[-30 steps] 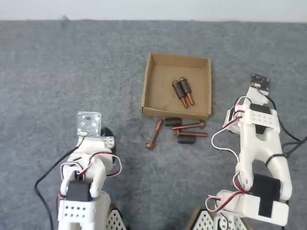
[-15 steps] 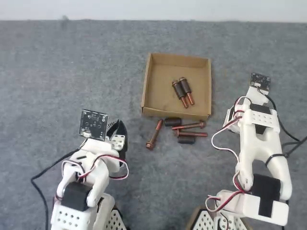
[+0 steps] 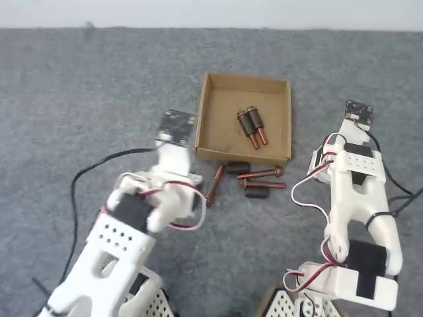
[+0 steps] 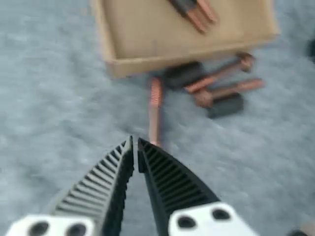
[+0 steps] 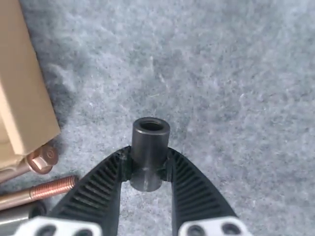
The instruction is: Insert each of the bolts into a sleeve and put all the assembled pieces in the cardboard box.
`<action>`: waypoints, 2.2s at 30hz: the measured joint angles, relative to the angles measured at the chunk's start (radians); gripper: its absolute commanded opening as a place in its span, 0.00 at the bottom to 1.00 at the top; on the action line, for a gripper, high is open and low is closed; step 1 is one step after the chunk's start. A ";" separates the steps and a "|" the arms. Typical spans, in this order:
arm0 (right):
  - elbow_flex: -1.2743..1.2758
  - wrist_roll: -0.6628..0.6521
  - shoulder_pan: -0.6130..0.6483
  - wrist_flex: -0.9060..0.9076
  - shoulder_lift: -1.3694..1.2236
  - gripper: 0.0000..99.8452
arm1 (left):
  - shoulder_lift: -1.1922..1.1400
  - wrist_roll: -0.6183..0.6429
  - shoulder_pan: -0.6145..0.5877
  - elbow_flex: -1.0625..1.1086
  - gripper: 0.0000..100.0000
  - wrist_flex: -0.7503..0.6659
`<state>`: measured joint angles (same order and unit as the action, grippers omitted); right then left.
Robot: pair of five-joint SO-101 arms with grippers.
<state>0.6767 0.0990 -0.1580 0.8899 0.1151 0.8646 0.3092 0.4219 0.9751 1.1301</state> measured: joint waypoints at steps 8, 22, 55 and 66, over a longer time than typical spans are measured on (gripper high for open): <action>0.000 0.000 0.000 0.000 -0.008 0.01 | -0.149 0.158 0.175 0.035 0.01 -0.173; 0.000 0.000 0.000 0.000 -0.008 0.01 | -0.522 0.192 0.199 0.112 0.01 -0.460; 0.000 0.000 0.000 0.000 -0.008 0.01 | -0.359 0.192 0.058 0.097 0.01 -0.338; 0.000 0.000 0.000 0.000 -0.008 0.01 | -0.419 0.253 0.071 0.138 0.01 -0.410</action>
<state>0.6767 0.0990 -0.1580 0.8899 0.1074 0.4457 0.5623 0.4925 1.1132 0.7204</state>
